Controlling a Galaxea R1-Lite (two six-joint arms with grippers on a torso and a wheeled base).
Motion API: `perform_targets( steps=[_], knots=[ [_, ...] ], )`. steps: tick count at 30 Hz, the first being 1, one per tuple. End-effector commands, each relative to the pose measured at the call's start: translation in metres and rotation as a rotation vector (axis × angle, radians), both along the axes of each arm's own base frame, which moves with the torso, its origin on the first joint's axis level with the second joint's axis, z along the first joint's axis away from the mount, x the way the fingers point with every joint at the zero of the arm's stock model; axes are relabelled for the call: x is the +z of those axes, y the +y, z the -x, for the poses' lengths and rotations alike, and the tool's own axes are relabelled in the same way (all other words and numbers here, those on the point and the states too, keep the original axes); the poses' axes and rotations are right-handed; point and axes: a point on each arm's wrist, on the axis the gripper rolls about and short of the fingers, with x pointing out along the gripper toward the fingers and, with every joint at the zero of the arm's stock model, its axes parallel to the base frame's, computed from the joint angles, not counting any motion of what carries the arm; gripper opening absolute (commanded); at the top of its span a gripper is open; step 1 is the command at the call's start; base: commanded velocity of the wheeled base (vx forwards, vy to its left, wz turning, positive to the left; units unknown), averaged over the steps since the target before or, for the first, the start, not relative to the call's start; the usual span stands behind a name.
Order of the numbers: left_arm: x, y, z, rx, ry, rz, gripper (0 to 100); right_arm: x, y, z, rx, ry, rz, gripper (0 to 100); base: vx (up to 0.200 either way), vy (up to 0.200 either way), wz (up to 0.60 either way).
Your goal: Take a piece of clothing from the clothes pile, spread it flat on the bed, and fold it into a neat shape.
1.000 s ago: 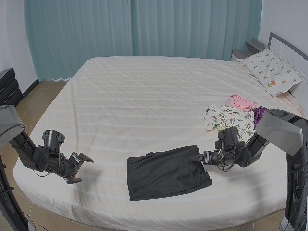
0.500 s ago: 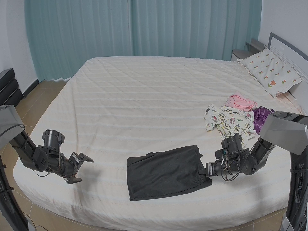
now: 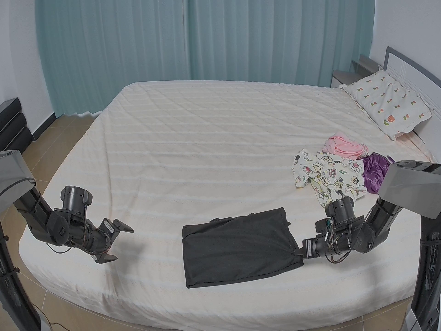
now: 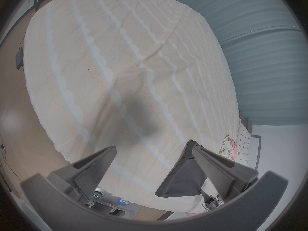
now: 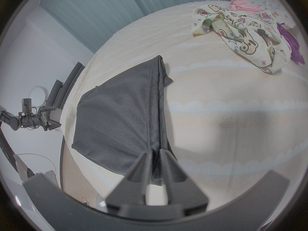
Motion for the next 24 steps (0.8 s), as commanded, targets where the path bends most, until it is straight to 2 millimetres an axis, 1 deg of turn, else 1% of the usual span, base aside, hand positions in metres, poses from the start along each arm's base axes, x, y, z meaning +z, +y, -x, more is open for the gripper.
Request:
perform_targets(
  steps=[1,5,11,13,14,15,18,21,24],
  knots=[
    [0.0,0.0,0.0,0.0,-0.001,0.0,100,0.001,-0.002,0.001,-0.004,0.0,0.001,100,0.0,0.0,0.0],
    [0.0,0.0,0.0,0.0,0.001,0.0,100,-0.001,-0.003,0.001,0.001,0.0,0.009,100,0.0,0.0,0.0],
    [0.0,0.0,0.0,0.0,-0.001,0.0,100,0.008,-0.003,-0.011,-0.005,-0.05,-0.022,100,0.0,0.0,0.0],
    [0.0,0.0,0.0,0.0,-0.001,0.0,100,0.004,0.002,-0.017,0.005,-0.054,-0.031,100,0.0,0.0,0.0],
    [0.0,0.0,0.0,0.001,0.001,0.0,100,-0.005,0.005,-0.023,0.008,-0.049,-0.027,100,0.0,0.0,0.0],
    [0.0,0.0,0.0,0.0,0.001,0.0,100,-0.009,0.008,-0.026,0.012,-0.054,-0.024,100,0.0,0.0,0.0],
    [-0.001,0.0,0.0,0.0,0.002,0.0,100,-0.016,0.014,-0.036,0.021,-0.066,-0.037,100,0.0,0.0,0.0],
    [-0.001,0.0,0.0,0.001,0.002,-0.002,100,-0.023,0.026,-0.041,0.05,-0.079,-0.041,100,0.0,0.0,0.0],
    [-0.001,0.0,0.0,0.001,0.002,-0.002,100,-0.028,0.032,-0.047,0.065,-0.093,-0.04,100,0.0,0.0,0.0]
  ],
)
